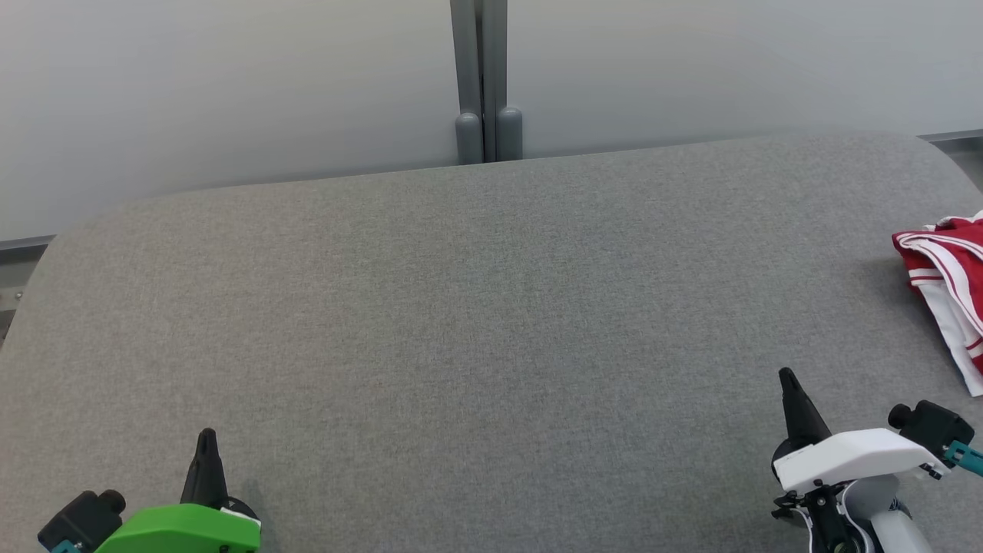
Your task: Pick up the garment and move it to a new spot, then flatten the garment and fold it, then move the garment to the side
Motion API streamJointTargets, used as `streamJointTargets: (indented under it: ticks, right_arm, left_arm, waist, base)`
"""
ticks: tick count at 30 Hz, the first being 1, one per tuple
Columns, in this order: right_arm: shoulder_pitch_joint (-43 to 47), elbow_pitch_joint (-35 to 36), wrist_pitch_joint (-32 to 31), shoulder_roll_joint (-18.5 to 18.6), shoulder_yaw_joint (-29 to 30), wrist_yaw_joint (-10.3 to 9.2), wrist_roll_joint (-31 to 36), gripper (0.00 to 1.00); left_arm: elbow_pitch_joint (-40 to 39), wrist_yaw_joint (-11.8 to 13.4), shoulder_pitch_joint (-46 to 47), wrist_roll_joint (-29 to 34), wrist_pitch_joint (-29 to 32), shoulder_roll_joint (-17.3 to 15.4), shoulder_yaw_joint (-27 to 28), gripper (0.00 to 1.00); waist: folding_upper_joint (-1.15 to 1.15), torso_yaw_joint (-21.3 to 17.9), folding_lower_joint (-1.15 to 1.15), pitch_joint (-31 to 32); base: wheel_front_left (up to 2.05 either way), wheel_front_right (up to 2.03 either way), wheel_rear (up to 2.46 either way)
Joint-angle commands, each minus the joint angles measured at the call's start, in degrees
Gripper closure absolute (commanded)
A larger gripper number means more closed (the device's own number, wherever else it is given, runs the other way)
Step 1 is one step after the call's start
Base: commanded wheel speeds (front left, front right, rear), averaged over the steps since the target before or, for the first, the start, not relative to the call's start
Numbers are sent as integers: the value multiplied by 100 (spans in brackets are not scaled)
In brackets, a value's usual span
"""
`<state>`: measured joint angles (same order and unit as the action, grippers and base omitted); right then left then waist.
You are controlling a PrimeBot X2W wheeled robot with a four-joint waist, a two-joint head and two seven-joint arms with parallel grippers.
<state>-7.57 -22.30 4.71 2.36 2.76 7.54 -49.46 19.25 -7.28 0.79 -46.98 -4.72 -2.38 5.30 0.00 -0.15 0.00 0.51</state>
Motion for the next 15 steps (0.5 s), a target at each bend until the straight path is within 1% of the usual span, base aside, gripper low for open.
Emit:
streamJointTargets:
  ticks: [1, 15]
  right_arm:
    - [-4, 121, -47, 35, 29, -3, -198, 100]
    - [32, 298, -309, 44, 116, -4, -1176, 100]
  left_arm:
    - [-89, -13, 170, -211, 39, -41, 23, 100]
    - [-199, -18, 277, -1245, 303, -48, 52, 100]
  waist:
    - [0, 0, 0, -1]
    - [0, 3, 0, -13]
  base:
    - [0, 0, 0]
    - [0, 0, 0]
